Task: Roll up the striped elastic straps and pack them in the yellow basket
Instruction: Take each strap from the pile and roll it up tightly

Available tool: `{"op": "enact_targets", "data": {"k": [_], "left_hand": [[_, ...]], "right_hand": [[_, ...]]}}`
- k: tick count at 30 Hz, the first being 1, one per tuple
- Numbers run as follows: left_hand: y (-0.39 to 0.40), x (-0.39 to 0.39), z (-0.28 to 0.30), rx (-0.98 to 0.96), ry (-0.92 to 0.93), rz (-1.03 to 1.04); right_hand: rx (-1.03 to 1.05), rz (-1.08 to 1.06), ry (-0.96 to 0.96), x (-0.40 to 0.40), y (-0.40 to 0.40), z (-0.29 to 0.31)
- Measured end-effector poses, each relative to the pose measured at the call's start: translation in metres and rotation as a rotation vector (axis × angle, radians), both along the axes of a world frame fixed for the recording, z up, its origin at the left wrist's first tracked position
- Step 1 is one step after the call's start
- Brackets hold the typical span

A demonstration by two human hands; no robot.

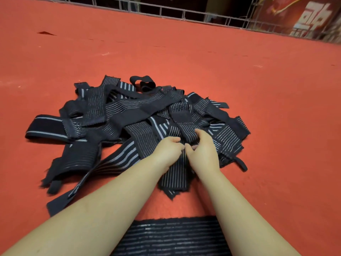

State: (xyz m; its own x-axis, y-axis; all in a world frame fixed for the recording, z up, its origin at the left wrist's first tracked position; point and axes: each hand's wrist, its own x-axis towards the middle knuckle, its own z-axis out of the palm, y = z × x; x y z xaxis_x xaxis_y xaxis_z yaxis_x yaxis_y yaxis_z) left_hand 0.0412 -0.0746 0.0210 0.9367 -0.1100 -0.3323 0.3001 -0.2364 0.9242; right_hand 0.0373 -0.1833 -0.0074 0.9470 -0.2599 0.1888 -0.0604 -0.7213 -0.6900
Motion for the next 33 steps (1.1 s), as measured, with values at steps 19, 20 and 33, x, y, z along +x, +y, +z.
{"op": "enact_targets", "data": {"k": [19,20,33], "left_hand": [[-0.012,-0.010,0.017,-0.651,0.134,0.207],[-0.008,-0.018,0.021,-0.681,0.134,0.207],[0.050,-0.118,0.015,-0.263,-0.028,0.027]], "right_hand": [[1.053,-0.201,0.185,-0.034,0.011,0.018],[1.122,-0.187,0.249,-0.039,0.012,0.023],[1.429,-0.016,0.064,-0.093,0.058,0.052]]}}
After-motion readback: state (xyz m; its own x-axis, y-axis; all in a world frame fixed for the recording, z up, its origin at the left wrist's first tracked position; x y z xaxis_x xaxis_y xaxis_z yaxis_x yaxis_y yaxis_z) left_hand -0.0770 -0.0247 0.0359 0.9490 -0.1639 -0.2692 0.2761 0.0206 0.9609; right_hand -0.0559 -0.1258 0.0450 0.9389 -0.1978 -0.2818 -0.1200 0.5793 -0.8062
